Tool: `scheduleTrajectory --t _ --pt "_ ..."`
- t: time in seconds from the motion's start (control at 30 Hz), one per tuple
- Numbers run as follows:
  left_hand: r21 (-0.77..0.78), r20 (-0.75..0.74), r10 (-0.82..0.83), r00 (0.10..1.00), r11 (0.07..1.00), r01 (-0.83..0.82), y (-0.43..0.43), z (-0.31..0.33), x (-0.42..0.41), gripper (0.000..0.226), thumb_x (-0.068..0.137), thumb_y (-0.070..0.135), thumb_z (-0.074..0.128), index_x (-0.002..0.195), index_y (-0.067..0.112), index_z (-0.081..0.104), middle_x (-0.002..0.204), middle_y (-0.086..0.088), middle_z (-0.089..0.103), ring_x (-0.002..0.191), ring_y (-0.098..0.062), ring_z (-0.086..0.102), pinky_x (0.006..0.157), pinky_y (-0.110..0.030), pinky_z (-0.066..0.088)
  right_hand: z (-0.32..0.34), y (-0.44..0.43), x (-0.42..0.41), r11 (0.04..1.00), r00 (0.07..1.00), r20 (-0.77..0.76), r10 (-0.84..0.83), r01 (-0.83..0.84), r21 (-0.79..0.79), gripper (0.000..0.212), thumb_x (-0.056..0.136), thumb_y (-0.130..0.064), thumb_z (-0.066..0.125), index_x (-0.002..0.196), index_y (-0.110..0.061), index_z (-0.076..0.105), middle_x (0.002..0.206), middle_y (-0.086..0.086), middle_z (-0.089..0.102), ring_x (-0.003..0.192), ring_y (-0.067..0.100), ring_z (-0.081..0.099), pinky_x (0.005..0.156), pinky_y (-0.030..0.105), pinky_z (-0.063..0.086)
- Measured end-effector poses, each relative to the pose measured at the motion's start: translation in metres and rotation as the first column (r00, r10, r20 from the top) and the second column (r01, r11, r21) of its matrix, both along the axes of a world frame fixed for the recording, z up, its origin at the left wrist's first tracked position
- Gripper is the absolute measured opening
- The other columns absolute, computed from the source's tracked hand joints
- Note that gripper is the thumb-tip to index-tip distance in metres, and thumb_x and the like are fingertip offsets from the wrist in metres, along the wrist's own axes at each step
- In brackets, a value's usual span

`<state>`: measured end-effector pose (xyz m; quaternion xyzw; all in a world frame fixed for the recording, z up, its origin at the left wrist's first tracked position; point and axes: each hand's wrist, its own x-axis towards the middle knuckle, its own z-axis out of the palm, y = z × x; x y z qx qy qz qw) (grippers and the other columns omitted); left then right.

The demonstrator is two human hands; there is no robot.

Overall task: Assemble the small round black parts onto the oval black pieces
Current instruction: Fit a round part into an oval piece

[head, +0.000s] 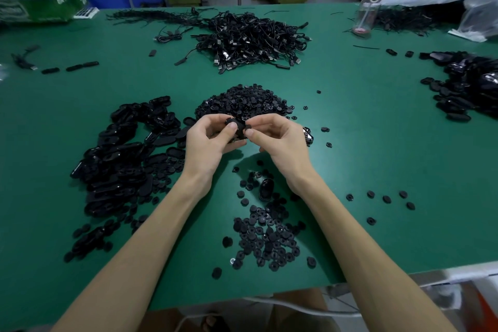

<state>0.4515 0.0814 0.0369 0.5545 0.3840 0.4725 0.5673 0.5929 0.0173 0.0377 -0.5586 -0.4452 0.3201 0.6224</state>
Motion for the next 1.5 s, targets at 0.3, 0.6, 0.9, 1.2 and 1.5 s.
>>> scheduleTrajectory --t 0.3,0.6,0.9,1.2,1.5 --pt "-0.088 0.066 0.012 0.998 0.996 -0.006 0.000 0.000 0.000 0.020 0.103 0.010 0.063 0.113 -0.007 0.067 0.099 -0.019 0.077 0.095 -0.031 0.077 0.083 -0.036 0.064 0.002 -0.001 -0.001 0.999 1.000 0.008 -0.025 0.026 -0.020 0.016 0.094 -0.004 0.071 0.107 -0.011 0.077 0.090 0.011 0.076 0.077 0.014 0.061 0.066 0.025 0.049" --pt "-0.135 0.147 0.050 0.988 0.990 -0.030 0.000 0.000 -0.001 0.019 0.099 0.005 0.067 0.113 -0.007 0.062 0.113 -0.026 0.070 0.094 -0.031 0.078 0.078 -0.032 0.063 -0.001 0.001 0.000 0.993 0.994 0.014 -0.109 0.109 -0.053 0.016 0.088 -0.012 0.080 0.101 -0.011 0.070 0.092 0.007 0.076 0.085 0.019 0.072 0.073 0.024 0.054" --pt "-0.039 0.040 -0.030 0.999 0.999 0.032 0.000 -0.004 0.000 0.014 0.094 0.011 0.075 0.101 0.001 0.069 0.096 -0.008 0.072 0.089 -0.015 0.075 0.073 -0.032 0.063 -0.003 0.001 -0.002 0.989 0.982 0.131 -0.135 0.141 -0.041 0.024 0.086 -0.013 0.082 0.100 -0.014 0.063 0.085 -0.004 0.074 0.082 0.007 0.070 0.075 0.018 0.053" --pt "0.234 -0.145 0.002 0.989 0.972 0.033 0.000 -0.008 0.003 0.007 0.095 0.009 0.074 0.095 0.007 0.067 0.095 -0.008 0.075 0.087 -0.022 0.075 0.068 -0.033 0.063 -0.005 0.001 -0.003 0.984 0.963 0.213 -0.167 0.177 -0.028 0.030 0.087 -0.014 0.081 0.102 -0.022 0.057 0.083 -0.006 0.073 0.081 0.006 0.068 0.069 0.012 0.047" --pt "0.272 -0.206 0.015 0.978 0.961 0.043 0.000 -0.009 0.003 0.009 0.093 0.009 0.076 0.095 0.010 0.067 0.093 -0.007 0.074 0.086 -0.019 0.076 0.068 -0.032 0.063 -0.004 0.000 -0.003 0.977 0.948 0.245 -0.204 0.214 -0.014 0.027 0.087 -0.014 0.081 0.102 -0.020 0.059 0.083 -0.009 0.070 0.081 0.003 0.067 0.070 0.013 0.048"
